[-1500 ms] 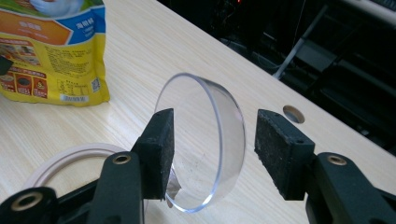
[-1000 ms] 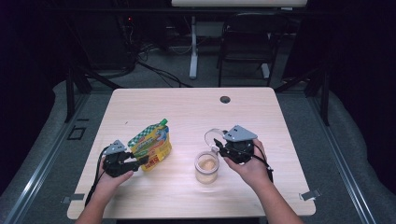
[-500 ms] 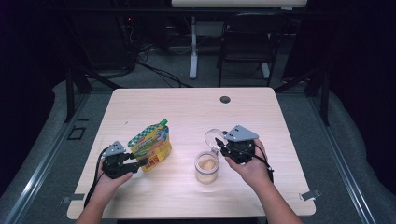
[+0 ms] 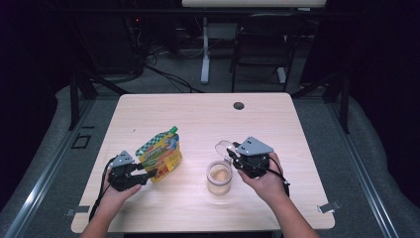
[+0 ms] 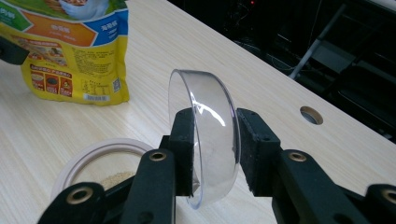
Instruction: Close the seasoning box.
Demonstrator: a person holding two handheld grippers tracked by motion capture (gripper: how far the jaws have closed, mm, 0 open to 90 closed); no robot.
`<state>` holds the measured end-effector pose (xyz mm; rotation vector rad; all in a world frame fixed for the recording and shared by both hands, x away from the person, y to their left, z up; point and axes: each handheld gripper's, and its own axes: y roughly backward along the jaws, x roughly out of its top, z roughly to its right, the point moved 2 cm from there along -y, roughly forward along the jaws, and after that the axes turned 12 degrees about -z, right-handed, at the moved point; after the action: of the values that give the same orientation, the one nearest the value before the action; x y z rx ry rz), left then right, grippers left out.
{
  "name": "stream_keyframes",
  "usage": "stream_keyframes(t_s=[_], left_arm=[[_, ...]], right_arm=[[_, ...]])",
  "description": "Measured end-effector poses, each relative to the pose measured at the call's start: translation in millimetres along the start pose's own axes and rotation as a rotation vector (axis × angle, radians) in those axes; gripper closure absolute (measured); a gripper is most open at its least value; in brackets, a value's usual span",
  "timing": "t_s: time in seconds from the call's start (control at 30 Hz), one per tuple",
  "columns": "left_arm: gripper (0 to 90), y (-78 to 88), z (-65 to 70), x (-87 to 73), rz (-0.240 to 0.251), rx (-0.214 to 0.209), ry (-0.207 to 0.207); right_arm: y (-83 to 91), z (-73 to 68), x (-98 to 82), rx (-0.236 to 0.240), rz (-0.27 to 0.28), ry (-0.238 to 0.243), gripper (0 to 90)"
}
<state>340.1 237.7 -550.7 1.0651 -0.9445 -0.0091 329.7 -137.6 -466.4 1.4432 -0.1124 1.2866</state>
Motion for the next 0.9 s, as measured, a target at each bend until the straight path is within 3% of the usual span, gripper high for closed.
stream_keyframes(t_s=[0.43,0.63,0.8,0.9], left_arm=[[48.8,14.3,7.8,-3.8,-0.011,0.005,-0.025],[48.7,16.0,9.7,-7.3,-0.007,0.003,-0.017],[48.6,14.8,11.2,-12.3,-0.011,0.032,-0.030],[48.8,13.0,10.7,-15.7,-0.008,0.023,-0.020]], right_arm=[[4.1,-13.6,0.1,-0.019,-0.005,0.061,67.2],[5.5,-19.1,-0.2,-0.023,-0.005,0.079,65.6],[6.1,-23.8,0.3,-0.009,0.001,0.085,63.7],[6.4,-26.8,0.6,-0.008,0.003,0.092,62.6]])
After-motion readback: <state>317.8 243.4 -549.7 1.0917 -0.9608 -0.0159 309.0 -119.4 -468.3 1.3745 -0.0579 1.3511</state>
